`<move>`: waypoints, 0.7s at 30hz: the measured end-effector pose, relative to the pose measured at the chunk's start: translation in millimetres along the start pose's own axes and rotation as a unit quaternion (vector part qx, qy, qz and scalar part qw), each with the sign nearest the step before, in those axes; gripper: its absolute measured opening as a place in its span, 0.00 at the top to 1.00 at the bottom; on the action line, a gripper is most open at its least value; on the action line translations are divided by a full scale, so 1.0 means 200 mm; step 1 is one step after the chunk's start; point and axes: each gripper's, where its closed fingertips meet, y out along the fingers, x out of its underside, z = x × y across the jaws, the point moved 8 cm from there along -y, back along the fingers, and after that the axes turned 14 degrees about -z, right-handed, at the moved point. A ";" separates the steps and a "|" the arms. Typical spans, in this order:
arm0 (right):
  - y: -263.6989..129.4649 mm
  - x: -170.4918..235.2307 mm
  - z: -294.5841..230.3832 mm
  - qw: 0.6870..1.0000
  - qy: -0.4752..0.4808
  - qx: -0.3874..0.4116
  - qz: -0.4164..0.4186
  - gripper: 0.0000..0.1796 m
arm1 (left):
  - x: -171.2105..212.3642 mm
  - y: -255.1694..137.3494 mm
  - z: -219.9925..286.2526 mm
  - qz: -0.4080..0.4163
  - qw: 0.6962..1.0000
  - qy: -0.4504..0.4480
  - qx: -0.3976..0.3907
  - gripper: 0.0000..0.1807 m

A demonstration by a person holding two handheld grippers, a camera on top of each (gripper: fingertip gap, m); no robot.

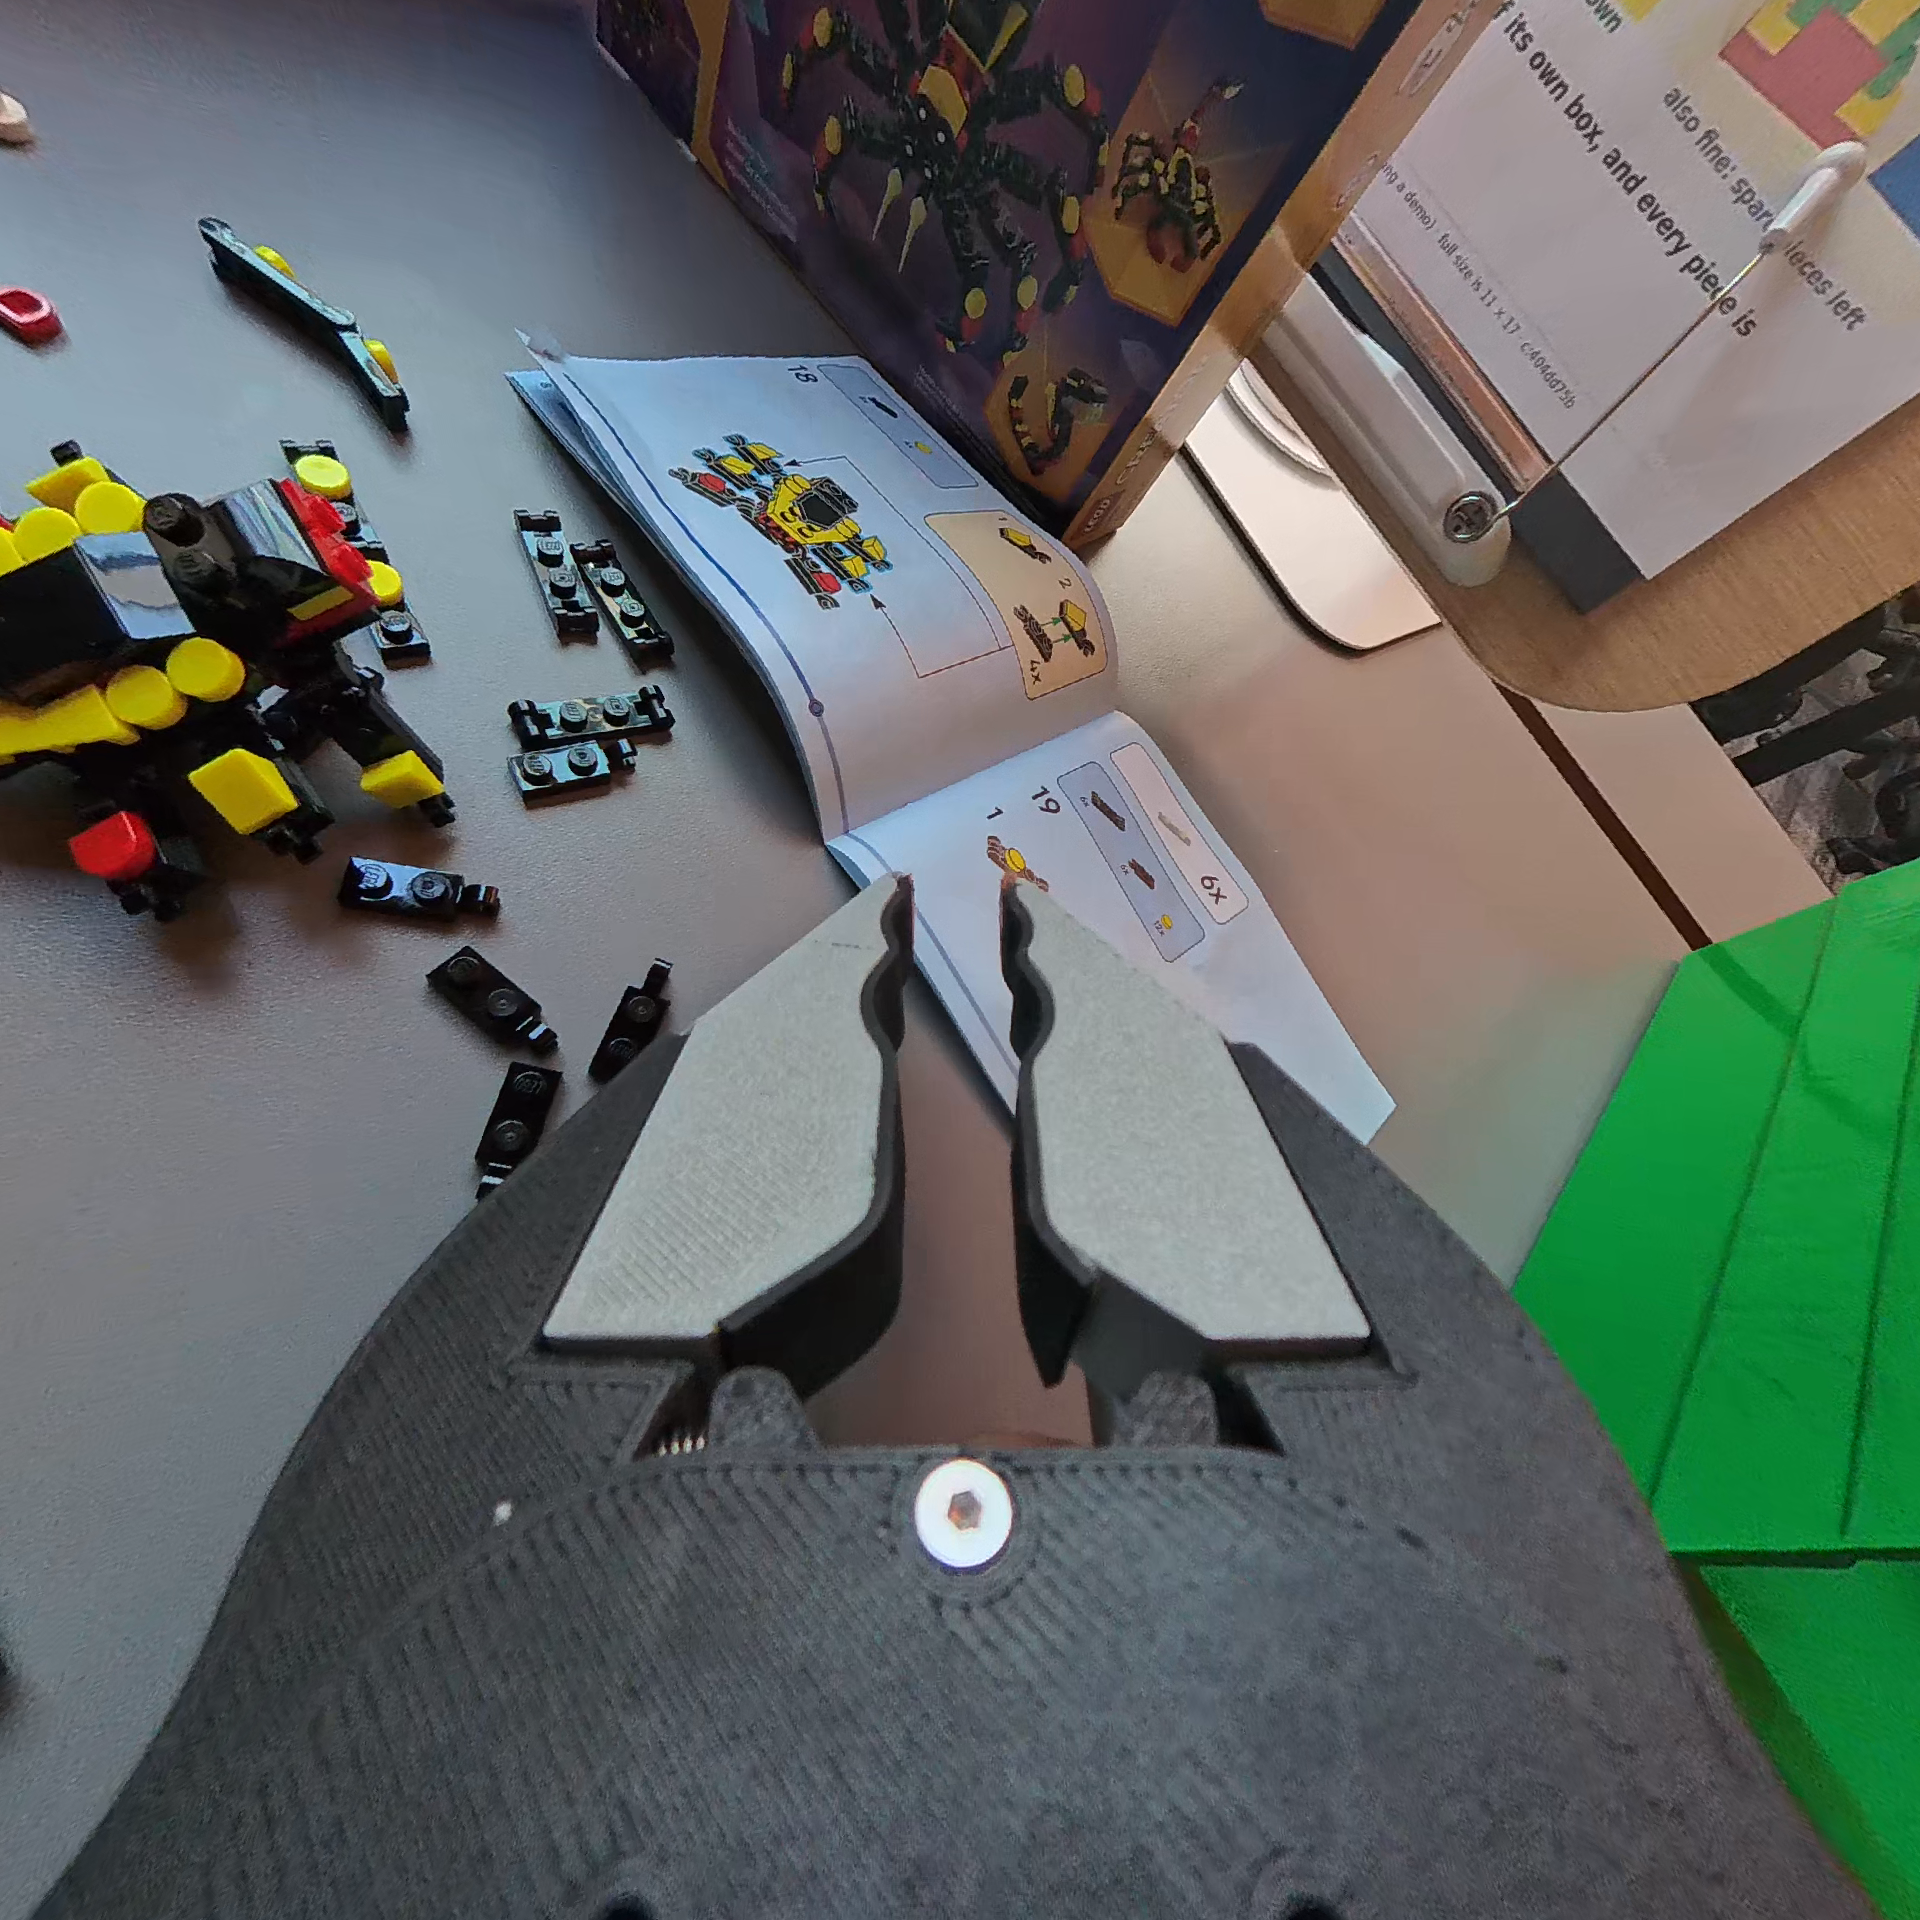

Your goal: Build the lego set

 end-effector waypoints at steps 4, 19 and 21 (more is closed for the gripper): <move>0.00 0.00 0.00 1.000 -0.005 0.001 -0.002 0.93 | 0.01 0.00 0.00 -0.004 1.000 0.000 -0.004 0.93; -0.01 0.01 0.02 1.000 0.010 0.001 0.007 0.94 | -0.01 -0.15 0.00 0.026 0.996 0.011 -0.082 0.98; -0.01 0.01 0.03 1.000 0.017 -0.002 0.011 0.94 | -0.01 -0.27 0.04 0.062 0.994 0.016 -0.091 0.98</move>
